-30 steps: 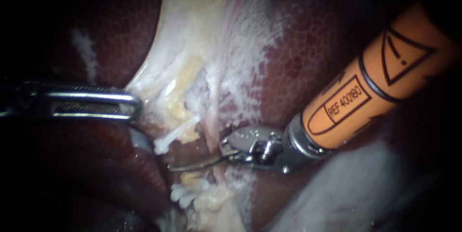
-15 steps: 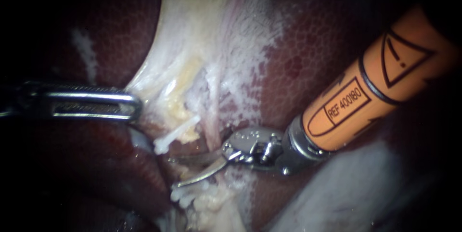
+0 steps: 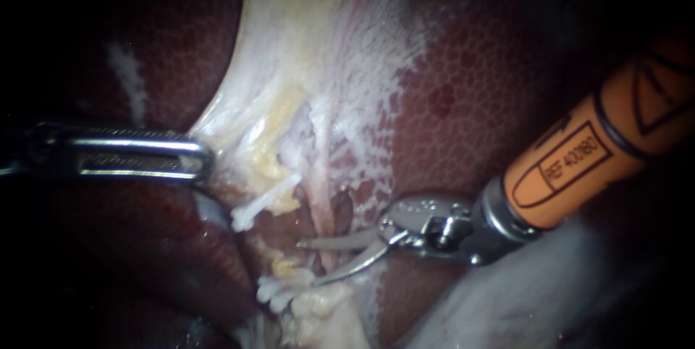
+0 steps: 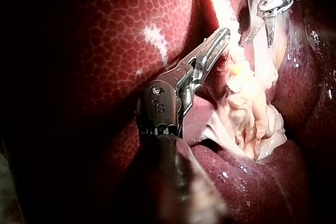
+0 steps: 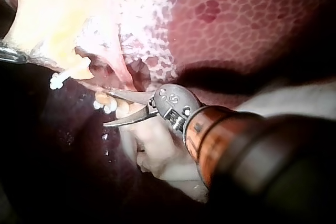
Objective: Go back from the cut left tube
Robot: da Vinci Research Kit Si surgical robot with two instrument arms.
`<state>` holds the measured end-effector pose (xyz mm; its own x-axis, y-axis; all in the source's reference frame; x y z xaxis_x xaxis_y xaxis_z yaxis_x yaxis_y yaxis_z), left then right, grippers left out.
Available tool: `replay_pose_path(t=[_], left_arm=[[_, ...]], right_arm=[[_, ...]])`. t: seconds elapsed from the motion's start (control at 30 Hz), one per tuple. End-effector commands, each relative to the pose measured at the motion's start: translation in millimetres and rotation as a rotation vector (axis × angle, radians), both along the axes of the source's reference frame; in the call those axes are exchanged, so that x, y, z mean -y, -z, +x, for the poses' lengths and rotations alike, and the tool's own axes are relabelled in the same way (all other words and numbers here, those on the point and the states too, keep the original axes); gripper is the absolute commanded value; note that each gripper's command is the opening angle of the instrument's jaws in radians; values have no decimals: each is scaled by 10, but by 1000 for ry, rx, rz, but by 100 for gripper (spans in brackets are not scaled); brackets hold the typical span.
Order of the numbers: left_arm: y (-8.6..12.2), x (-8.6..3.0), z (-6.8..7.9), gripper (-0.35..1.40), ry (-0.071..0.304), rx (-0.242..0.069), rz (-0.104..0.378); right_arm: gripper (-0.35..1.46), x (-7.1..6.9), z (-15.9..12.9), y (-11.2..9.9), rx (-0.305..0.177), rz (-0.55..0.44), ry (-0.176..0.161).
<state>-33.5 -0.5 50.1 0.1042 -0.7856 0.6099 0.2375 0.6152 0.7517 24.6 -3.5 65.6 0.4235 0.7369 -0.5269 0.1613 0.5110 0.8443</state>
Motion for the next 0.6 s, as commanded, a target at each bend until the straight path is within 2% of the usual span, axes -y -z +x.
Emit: replay_pose_path(t=[0.03,0.3,0.43,0.6], left_arm=[[0,0,0,-35,0,0,0],[0,0,1,-35,0,0,0],[0,0,0,-35,0,0,0],[-1,0,1,-35,0,0,0]], right_arm=[[69,-3,-5,1,2,2,-5],[93,-35,-50,22,15,-112,-81],[118,-51,-66,31,3,-280,-118],[133,-60,-75,41,1,-443,-155]])
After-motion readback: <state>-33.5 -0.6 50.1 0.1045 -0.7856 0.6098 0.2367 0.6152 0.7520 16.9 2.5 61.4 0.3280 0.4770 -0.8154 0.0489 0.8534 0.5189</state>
